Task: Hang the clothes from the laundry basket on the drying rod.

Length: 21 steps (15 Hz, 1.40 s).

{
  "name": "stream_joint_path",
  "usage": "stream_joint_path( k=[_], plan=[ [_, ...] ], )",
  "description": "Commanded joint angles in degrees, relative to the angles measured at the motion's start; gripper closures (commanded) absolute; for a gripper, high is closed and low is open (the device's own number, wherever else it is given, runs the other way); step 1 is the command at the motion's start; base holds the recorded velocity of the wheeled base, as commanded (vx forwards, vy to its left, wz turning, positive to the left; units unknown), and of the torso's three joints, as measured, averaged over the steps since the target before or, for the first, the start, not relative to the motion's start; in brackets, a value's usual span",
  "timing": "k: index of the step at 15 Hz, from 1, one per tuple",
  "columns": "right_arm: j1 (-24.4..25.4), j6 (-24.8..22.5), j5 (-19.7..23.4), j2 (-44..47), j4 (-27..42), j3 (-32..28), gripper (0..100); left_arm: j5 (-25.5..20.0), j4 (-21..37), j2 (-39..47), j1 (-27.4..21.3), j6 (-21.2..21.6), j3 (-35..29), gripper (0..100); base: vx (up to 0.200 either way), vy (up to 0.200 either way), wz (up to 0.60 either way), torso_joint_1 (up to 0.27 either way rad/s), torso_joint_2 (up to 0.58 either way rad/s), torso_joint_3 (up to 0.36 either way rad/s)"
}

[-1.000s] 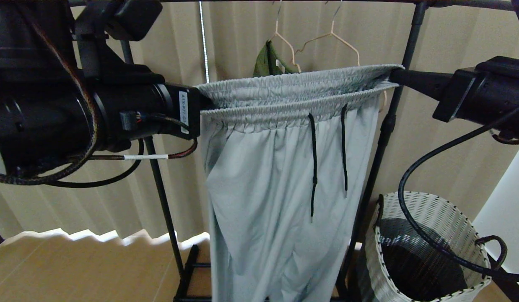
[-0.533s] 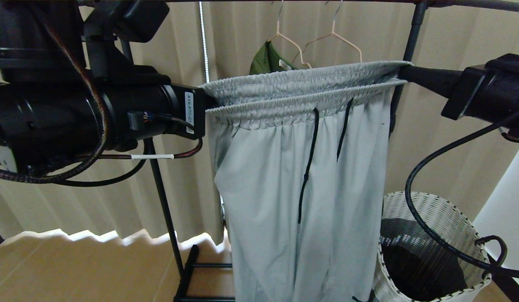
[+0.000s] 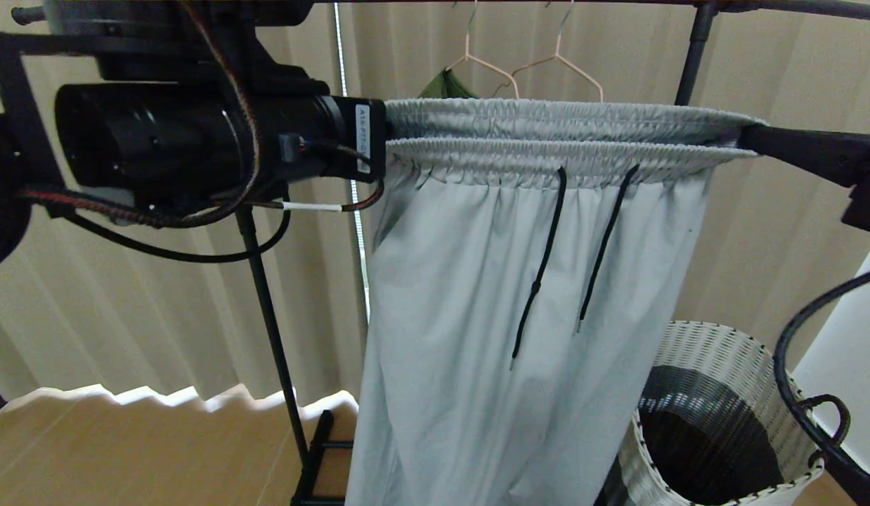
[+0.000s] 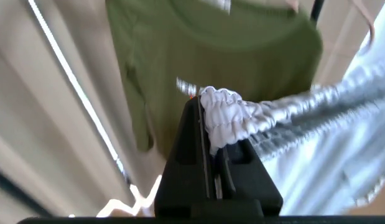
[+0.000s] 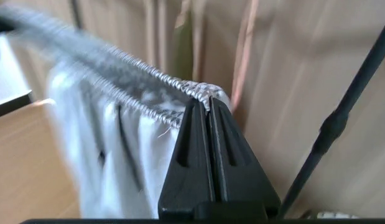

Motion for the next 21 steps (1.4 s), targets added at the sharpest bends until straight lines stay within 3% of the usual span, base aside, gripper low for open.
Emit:
stream_joint_path(
  k=[1,3,7,12,16,20,21],
  plan=[
    [1.9,0.0,3.6,-9.1,4.0,4.1,100,0.1,0.4,8.2,0.6,0.0,-9.0,100,0.0,0.0,0.0,0.0,0.0,0.0],
    [5.7,0.0,4.9,-11.5,5.2,6.8,100,0.1,0.4,11.2,0.7,0.0,-13.2,100,0.0,0.0,0.0,0.0,0.0,0.0],
    [11.3,0.0,4.7,-11.1,5.1,7.9,100,0.1,2.5,11.3,0.6,0.0,-13.4,100,0.0,0.0,0.0,0.0,0.0,0.0],
    [10.2,-1.4,3.3,-8.8,5.0,7.3,100,1.1,3.7,7.1,1.6,0.0,-9.4,100,0.0,0.0,0.0,0.0,0.0,0.0],
    [1.7,-4.3,2.9,-0.4,0.8,2.6,100,0.6,15.5,-2.7,4.6,0.1,-6.8,100,0.0,0.0,0.0,0.0,0.0,0.0],
    [0.9,-3.3,3.2,9.1,-6.0,-4.1,100,0.3,28.5,-10.9,4.8,0.5,-4.6,100,0.0,0.0,0.0,0.0,0.0,0.0],
    [1.2,-2.1,3.2,12.8,-9.0,-6.5,100,-1.7,32.0,-14.3,4.4,0.5,-2.7,100,0.0,0.0,0.0,0.0,0.0,0.0]
  ],
)
